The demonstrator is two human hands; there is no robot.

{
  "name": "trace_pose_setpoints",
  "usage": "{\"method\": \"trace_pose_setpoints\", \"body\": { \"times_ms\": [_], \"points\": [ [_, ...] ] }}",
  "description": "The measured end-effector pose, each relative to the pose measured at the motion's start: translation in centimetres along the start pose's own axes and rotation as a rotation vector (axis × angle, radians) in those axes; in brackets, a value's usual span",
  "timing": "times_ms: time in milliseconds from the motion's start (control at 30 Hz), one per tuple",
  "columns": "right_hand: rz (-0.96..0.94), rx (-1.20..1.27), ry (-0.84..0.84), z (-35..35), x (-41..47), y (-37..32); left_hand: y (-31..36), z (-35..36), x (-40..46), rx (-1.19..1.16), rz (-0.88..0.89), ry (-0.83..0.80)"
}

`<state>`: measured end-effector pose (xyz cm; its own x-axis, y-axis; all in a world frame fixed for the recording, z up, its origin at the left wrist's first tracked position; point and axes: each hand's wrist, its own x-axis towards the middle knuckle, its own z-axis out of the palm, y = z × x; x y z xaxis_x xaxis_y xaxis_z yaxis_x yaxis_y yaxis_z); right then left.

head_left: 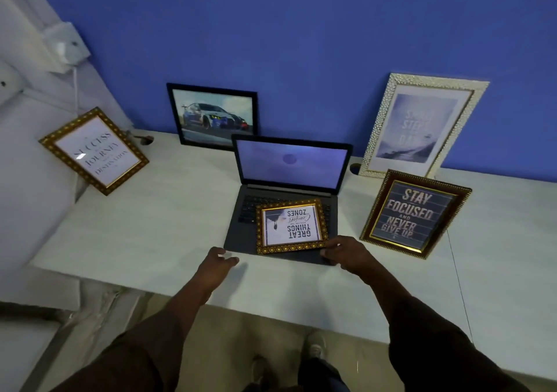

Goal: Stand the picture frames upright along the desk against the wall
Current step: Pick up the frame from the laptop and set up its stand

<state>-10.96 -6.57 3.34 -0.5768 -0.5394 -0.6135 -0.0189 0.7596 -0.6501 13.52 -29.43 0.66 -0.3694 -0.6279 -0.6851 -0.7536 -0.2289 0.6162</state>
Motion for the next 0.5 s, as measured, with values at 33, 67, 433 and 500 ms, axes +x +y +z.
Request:
{"method": "trace_pose_setpoints", "body": {
  "times_ms": [33, 67, 433, 500],
  "points": [
    [-0.010, -0.007, 0.006, -0.1, 0.3, -0.4, 0.1, 0.0, 0.1, -0.012, 0.003, -0.001],
    [-0.018, -0.019, 0.020, -0.3, 0.5, -0.7, 0.3, 0.1, 0.1, -0.019, 0.004, -0.008],
    [-0.045, -0.187, 0.025, -2.0, 5.7, -1.1, 3.6, 4.8, 2.3, -0.090, -0.030, -0.060],
    [-0.043, -0.203, -0.027, -2.1, 6.8, -0.4, 4.5, 6.5, 2.6, -0.095, -0.053, -0.058]
  ]
}}
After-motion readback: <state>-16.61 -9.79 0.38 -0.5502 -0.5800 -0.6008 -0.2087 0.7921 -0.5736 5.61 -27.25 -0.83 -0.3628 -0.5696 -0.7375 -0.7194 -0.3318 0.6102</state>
